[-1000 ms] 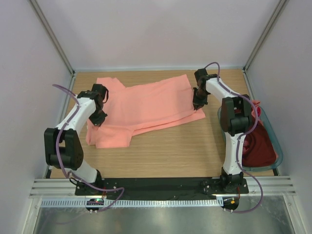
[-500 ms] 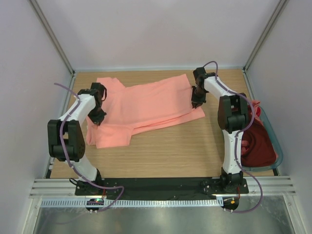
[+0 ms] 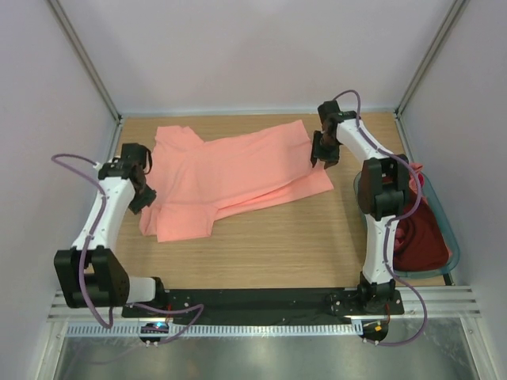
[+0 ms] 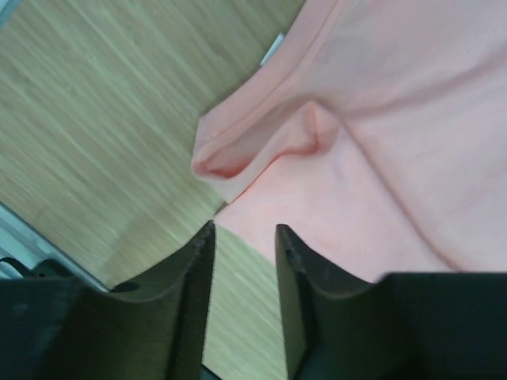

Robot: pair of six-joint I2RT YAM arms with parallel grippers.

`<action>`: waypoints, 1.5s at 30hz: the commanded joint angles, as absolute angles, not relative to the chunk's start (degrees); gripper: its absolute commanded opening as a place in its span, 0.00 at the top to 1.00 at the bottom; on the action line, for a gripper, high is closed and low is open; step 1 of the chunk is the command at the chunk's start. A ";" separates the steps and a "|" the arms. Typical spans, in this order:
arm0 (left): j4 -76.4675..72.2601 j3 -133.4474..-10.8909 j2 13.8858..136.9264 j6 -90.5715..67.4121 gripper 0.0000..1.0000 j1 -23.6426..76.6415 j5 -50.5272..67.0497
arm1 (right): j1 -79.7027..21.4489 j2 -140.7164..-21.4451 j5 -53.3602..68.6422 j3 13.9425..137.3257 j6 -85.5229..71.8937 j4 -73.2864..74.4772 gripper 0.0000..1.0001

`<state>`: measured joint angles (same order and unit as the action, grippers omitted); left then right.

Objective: Fold and stack the t-shirts
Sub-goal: Fold the tshirt

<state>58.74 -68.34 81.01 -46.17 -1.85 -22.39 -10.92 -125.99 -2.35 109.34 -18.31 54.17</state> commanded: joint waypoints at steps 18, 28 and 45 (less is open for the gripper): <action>51.33 -53.18 87.01 -48.87 0.91 -7.82 -15.03 | -10.90 -119.71 1.67 98.00 -18.46 48.25 0.57; 49.04 -50.45 93.69 -45.70 0.93 -12.22 -15.47 | -10.63 -121.73 0.26 93.79 -18.63 46.32 0.58; 55.63 -53.61 78.76 -44.04 0.74 -13.09 -12.48 | -10.37 -112.85 -3.61 89.46 -19.51 48.77 0.50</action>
<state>53.49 -50.22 82.76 -45.45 -12.67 -12.82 -10.74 -115.48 -2.98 84.55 -19.22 46.81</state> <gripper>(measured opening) 0.234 0.495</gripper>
